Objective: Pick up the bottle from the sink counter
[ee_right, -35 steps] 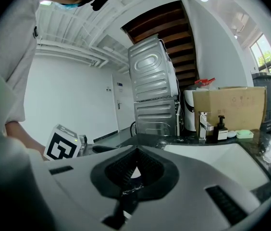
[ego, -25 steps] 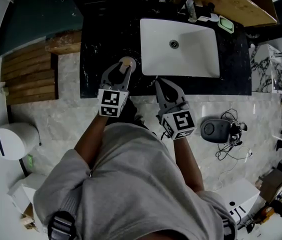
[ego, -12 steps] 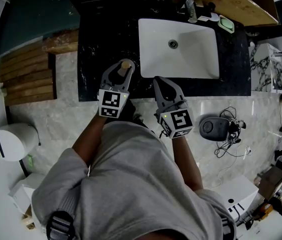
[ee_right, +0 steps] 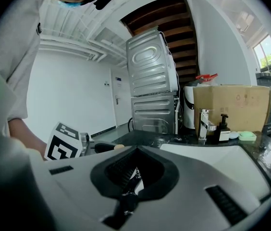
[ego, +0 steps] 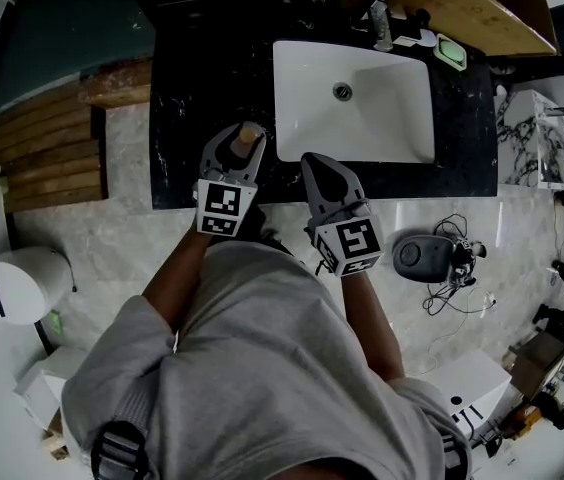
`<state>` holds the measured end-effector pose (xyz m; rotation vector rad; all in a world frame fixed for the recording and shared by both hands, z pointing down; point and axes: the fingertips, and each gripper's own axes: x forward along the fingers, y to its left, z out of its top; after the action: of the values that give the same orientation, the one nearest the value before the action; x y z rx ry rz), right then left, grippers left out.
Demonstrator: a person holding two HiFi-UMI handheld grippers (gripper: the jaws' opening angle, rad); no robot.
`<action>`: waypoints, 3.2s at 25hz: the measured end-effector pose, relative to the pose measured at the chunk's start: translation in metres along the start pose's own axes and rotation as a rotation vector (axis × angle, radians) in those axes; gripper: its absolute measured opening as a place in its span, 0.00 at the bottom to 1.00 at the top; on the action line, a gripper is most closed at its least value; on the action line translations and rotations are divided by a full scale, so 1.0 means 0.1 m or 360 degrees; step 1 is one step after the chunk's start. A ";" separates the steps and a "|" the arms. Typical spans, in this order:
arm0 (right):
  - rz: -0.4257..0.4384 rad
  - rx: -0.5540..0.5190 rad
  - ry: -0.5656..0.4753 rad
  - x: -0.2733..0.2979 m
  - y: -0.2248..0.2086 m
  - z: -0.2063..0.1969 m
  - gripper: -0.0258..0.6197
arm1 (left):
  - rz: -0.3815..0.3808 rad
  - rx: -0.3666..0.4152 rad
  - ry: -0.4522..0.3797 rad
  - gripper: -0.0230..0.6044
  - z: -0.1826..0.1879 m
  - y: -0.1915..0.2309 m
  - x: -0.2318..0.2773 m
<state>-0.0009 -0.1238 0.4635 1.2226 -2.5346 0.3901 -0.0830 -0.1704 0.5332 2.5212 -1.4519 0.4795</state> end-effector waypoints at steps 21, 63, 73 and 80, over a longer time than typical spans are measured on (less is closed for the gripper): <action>0.0017 -0.0003 0.0036 0.14 -0.14 0.02 0.05 | -0.0011 0.0008 -0.0008 0.29 0.08 0.06 0.27; -0.0040 0.0038 0.0041 0.43 -0.14 0.04 0.05 | -0.0254 0.0151 0.0083 0.24 0.13 0.09 0.33; -0.0107 0.0077 0.0077 0.58 -0.21 0.04 0.05 | -0.0382 0.0180 0.0082 0.24 0.27 0.10 0.38; -0.0175 0.0085 0.0054 0.71 -0.27 0.08 0.05 | -0.0461 0.0172 0.0104 0.24 0.34 0.07 0.37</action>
<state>-0.0224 -0.1931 0.4862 1.3560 -2.4298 0.4512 -0.0656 -0.2147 0.5158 2.7111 -1.0399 0.5955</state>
